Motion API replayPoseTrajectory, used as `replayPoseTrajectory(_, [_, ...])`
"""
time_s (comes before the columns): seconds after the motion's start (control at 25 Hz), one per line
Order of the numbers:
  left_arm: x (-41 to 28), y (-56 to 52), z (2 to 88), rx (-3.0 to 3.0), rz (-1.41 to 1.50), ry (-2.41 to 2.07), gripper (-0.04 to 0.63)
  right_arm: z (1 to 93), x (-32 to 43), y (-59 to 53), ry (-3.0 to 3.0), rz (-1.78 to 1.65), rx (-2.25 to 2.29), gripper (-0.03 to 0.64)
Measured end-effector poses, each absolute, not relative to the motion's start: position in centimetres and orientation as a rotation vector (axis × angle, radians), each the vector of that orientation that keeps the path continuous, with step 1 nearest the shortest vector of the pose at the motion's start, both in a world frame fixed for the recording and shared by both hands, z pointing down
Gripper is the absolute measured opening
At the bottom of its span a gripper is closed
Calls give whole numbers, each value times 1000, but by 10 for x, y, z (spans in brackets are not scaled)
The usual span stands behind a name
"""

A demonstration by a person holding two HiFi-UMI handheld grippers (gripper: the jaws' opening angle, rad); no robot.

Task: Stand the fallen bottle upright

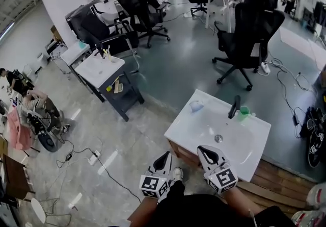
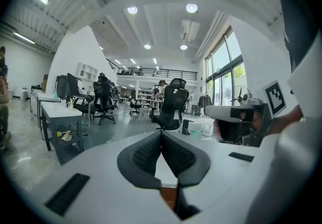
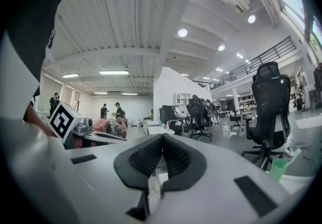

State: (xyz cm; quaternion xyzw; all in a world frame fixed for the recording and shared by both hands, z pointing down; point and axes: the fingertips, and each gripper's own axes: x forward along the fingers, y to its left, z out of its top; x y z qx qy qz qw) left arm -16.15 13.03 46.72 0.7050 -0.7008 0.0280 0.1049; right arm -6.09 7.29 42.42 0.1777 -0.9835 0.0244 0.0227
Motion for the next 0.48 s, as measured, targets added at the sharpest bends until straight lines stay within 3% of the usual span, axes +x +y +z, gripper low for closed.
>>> replayPoseTrajectory(0.48, [-248,-7,462,2298,104,-1825,17,425,-151,-52,-2986,125,809,15])
